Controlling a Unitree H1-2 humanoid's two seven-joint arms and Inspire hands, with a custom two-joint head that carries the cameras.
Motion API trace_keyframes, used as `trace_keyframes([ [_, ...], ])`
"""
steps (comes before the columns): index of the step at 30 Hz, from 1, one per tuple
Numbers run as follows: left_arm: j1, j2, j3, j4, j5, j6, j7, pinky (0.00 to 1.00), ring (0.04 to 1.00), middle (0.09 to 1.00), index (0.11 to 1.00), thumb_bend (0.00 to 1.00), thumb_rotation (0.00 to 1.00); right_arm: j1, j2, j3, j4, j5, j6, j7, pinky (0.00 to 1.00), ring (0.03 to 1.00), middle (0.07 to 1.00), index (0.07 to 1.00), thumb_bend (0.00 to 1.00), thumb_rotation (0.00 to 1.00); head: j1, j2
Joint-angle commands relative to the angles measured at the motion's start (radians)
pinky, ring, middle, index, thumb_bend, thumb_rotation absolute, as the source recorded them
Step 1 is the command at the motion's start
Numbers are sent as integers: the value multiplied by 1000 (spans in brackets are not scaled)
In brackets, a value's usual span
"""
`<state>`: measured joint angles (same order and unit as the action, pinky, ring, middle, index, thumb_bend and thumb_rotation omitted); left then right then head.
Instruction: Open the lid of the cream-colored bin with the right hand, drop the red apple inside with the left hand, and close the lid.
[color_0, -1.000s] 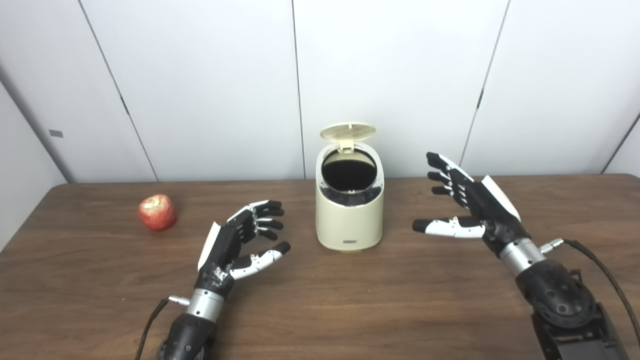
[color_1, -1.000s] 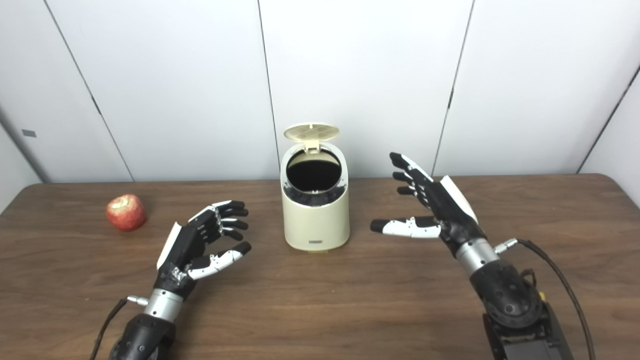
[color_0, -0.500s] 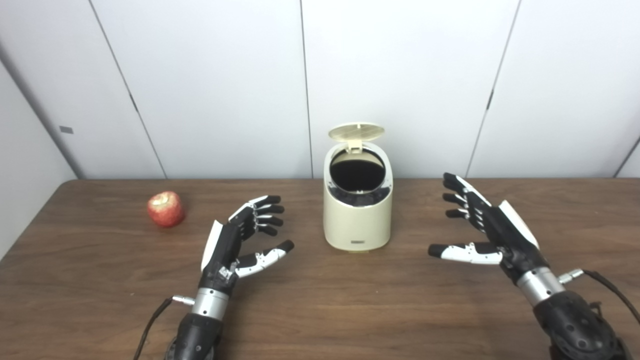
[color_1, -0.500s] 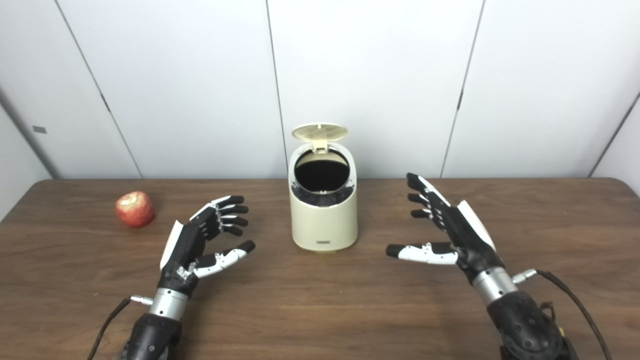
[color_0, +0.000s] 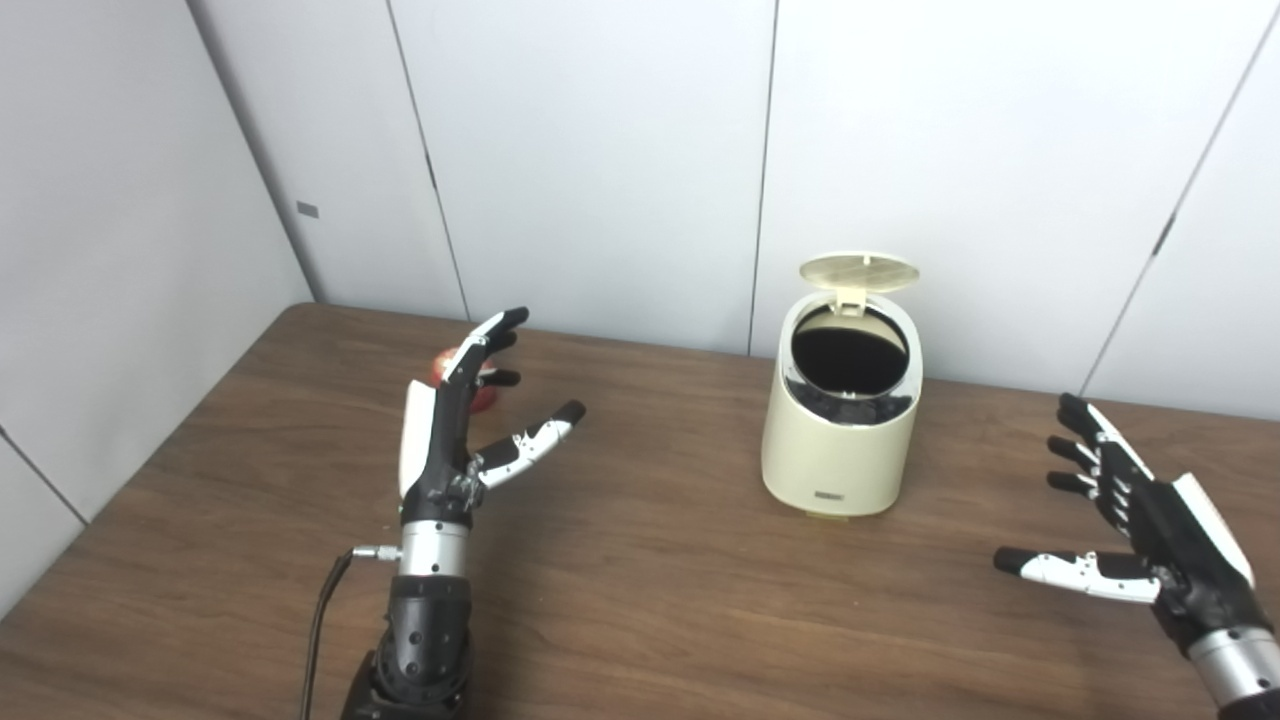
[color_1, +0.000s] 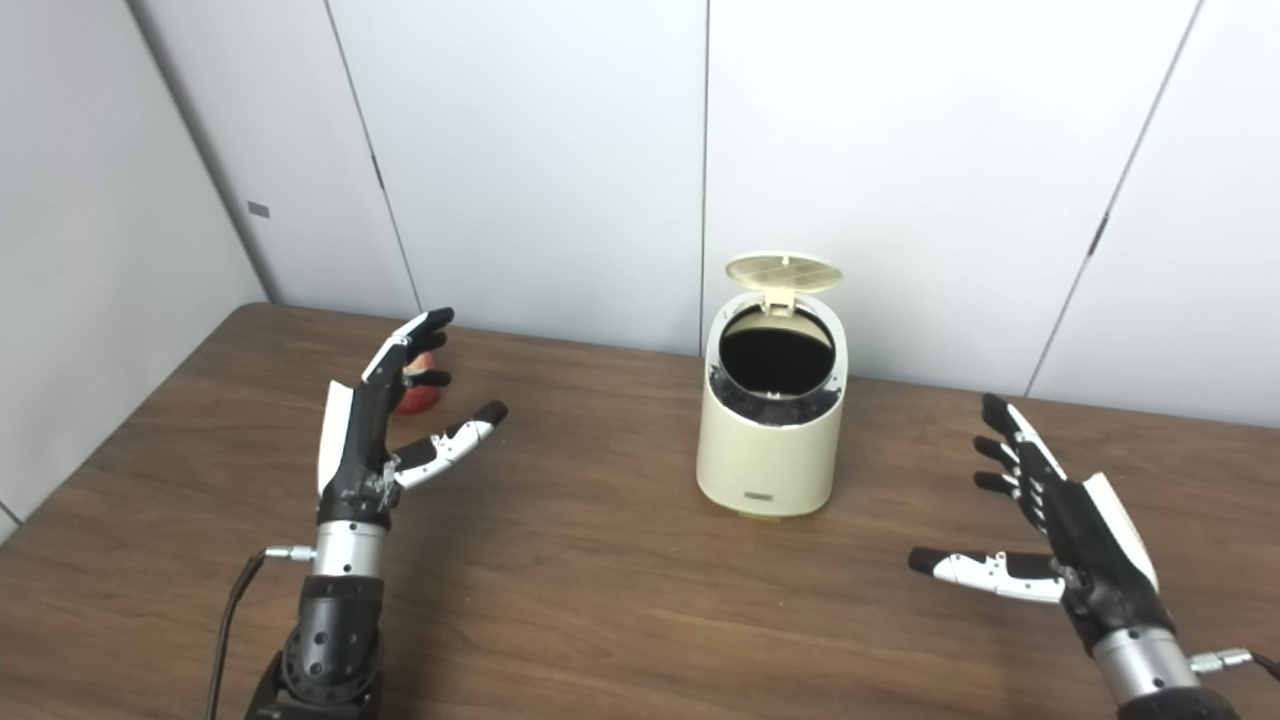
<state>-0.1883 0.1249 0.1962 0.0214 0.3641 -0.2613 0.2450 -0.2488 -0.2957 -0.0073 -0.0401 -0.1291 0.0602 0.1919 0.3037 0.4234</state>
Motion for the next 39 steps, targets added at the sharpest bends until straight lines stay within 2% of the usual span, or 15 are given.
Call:
trace_keyframes([
  [1, -59, 40, 16, -24, 10, -11, 29, 677, 842, 887, 866, 684, 159, -30, -17, -10, -45, 4, 6, -6, 815, 908, 967, 972, 754, 113, 12, -5],
  [6, -76, 82, 26, -27, -55, 45, -6, 683, 840, 848, 875, 734, 177, -42, -20, -13, -21, 32, -25, 3, 787, 905, 966, 957, 772, 139, 31, -16],
  [10, -89, 124, 26, -22, -49, 85, -19, 677, 841, 845, 869, 760, 180, -37, -26, -5, -50, 19, 7, 10, 752, 896, 964, 954, 770, 158, 39, -21],
  [16, -122, 188, 39, 17, -122, 90, -62, 759, 873, 871, 876, 738, 139, -38, -33, 0, -48, 17, -2, 10, 695, 871, 952, 946, 800, 232, 43, -27],
  [21, -139, 252, 34, 37, -110, 138, -85, 779, 879, 874, 881, 753, 150, -41, -33, 0, -50, 23, 6, 11, 673, 859, 944, 934, 823, 250, 45, -27],
  [24, -152, 271, 39, 61, -115, 144, -81, 843, 893, 873, 870, 767, 115, -44, -35, 2, -51, 23, 12, 14, 668, 859, 943, 934, 822, 256, 44, -26],
  [29, -175, 300, 43, 113, -114, 145, -75, 838, 910, 876, 871, 776, 68, -50, -39, 3, -47, 21, 16, 15, 676, 868, 958, 935, 823, 259, 44, -25],
  [35, -197, 326, 28, 172, -50, 165, -44, 917, 933, 886, 863, 807, 118, -55, -44, -1, -40, 23, -1, 13, 636, 847, 939, 926, 843, 287, 38, -21],
  [37, -199, 326, 21, 172, -27, 193, -36, 904, 946, 899, 872, 806, 142, -54, -47, -2, -44, 24, 4, 14, 625, 840, 934, 921, 846, 293, 36, -21],
  [39, -202, 327, 13, 179, -4, 210, -27, 844, 922, 893, 874, 819, 150, -54, -51, -2, -47, 25, 9, 17, 639, 846, 939, 920, 844, 284, 34, -19],
])
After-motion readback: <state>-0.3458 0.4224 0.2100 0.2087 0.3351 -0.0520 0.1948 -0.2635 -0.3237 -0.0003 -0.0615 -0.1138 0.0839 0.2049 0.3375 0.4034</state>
